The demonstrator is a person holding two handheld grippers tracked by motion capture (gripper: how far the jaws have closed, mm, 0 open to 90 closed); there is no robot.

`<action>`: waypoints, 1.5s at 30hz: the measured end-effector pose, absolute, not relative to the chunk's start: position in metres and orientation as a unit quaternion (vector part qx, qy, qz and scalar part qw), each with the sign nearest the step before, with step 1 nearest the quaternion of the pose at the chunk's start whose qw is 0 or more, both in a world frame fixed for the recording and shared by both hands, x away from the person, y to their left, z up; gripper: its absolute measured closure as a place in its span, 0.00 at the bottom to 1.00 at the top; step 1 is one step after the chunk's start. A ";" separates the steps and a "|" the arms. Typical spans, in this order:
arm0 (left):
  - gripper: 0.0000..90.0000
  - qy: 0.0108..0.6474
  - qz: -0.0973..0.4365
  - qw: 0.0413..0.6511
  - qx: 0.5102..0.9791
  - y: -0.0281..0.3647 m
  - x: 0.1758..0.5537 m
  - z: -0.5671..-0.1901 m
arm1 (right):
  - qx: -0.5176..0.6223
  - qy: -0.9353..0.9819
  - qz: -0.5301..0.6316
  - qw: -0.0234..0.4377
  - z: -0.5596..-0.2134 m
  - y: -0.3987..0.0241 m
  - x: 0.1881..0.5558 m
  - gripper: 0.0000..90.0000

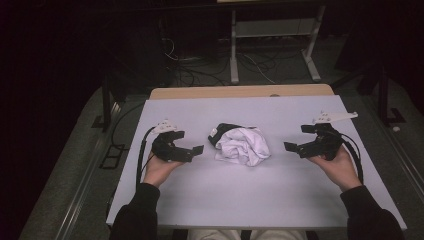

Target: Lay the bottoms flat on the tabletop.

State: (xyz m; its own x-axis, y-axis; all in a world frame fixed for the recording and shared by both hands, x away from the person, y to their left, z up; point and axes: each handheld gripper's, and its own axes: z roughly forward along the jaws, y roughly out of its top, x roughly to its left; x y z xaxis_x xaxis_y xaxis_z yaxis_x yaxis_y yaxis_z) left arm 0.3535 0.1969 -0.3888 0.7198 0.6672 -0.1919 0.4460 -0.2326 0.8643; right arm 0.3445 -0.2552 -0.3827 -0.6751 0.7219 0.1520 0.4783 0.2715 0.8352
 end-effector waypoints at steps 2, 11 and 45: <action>0.00 0.362 0.111 0.509 0.773 0.196 0.357 -0.390 | 0.381 0.788 0.466 0.130 -0.386 -0.251 0.348 0.00; 0.00 0.370 0.109 0.501 0.775 0.189 0.364 -0.400 | 0.385 0.788 0.465 0.120 -0.395 -0.244 0.357 0.00; 0.03 0.382 0.047 0.478 0.790 0.171 0.376 -0.434 | 0.389 0.791 0.464 0.087 -0.425 -0.213 0.364 0.00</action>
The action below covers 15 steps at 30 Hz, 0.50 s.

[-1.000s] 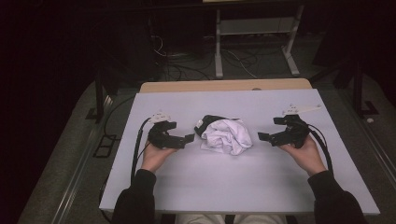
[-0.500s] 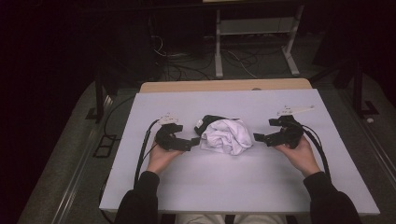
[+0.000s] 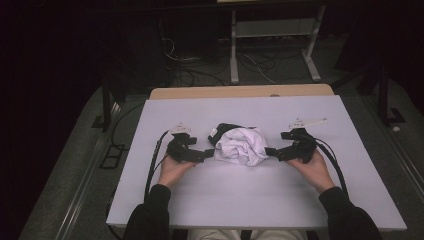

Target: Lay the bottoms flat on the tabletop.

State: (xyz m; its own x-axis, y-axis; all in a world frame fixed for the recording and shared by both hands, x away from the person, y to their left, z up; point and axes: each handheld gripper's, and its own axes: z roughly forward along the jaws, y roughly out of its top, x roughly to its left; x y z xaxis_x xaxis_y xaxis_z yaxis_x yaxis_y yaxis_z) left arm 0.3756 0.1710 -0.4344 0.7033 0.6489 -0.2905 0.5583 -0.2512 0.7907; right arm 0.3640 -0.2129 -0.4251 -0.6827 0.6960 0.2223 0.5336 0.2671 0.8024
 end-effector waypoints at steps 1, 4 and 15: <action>0.04 0.381 0.042 0.475 0.792 0.170 0.377 -0.436 | 0.391 0.793 0.460 0.081 -0.428 -0.211 0.364 0.00; 0.07 0.381 0.035 0.477 0.791 0.168 0.378 -0.439 | 0.390 0.798 0.453 0.078 -0.431 -0.209 0.364 0.00; 0.19 0.367 -0.002 0.471 0.802 0.155 0.380 -0.452 | 0.393 0.802 0.445 0.062 -0.440 -0.210 0.365 0.07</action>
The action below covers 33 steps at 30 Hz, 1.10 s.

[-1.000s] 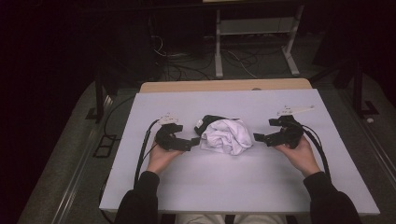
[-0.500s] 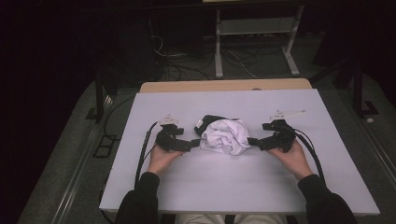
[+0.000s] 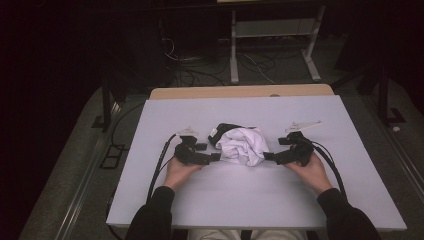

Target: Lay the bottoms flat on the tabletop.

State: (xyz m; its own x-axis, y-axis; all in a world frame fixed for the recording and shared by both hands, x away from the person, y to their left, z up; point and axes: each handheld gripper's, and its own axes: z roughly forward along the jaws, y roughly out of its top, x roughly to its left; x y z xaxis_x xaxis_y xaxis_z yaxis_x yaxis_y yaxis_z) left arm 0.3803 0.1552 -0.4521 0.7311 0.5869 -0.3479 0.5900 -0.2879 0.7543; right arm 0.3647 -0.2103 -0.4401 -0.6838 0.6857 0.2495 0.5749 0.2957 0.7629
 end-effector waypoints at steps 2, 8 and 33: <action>0.22 0.366 -0.011 0.467 0.805 0.154 0.381 -0.455 | 0.390 0.805 0.444 0.050 -0.443 -0.210 0.365 0.10; 0.30 0.360 -0.023 0.462 0.810 0.152 0.381 -0.459 | 0.384 0.812 0.438 0.035 -0.447 -0.208 0.365 0.16; 0.86 0.327 0.014 0.432 0.840 0.124 0.373 -0.463 | 0.363 0.821 0.440 0.024 -0.456 -0.192 0.367 0.62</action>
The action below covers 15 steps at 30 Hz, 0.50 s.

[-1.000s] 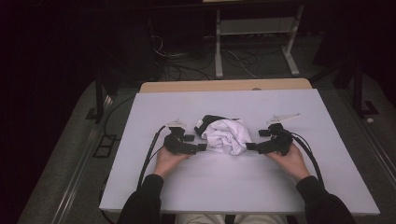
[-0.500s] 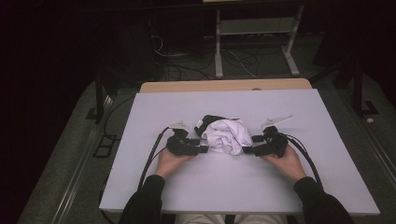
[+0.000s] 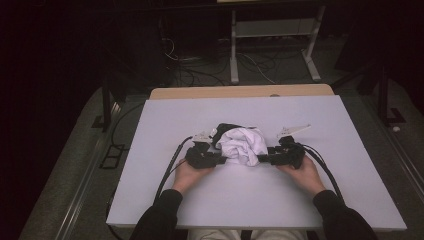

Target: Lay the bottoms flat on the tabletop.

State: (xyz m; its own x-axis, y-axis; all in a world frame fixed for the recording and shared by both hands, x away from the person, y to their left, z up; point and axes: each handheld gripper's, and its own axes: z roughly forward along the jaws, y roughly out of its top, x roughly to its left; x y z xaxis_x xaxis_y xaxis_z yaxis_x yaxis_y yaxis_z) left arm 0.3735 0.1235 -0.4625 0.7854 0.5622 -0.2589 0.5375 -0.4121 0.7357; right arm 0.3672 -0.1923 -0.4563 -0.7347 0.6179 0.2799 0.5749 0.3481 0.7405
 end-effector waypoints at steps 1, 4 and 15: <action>0.89 0.328 0.016 0.431 0.841 0.123 0.374 -0.463 | 0.365 0.820 0.440 0.025 -0.456 -0.192 0.368 0.66; 0.95 0.328 0.023 0.428 0.842 0.123 0.374 -0.462 | 0.365 0.821 0.438 0.028 -0.456 -0.195 0.370 0.81; 0.96 0.319 0.044 0.410 0.854 0.122 0.372 -0.456 | 0.362 0.823 0.437 0.044 -0.448 -0.204 0.369 0.92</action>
State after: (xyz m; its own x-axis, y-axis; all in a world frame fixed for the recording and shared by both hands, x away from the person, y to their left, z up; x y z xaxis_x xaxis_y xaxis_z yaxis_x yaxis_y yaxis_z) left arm 0.3719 0.1223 -0.4564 0.7931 0.5798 -0.1868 0.5083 -0.4608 0.7275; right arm 0.3685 -0.2044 -0.4481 -0.7344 0.6334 0.2440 0.5571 0.3571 0.7498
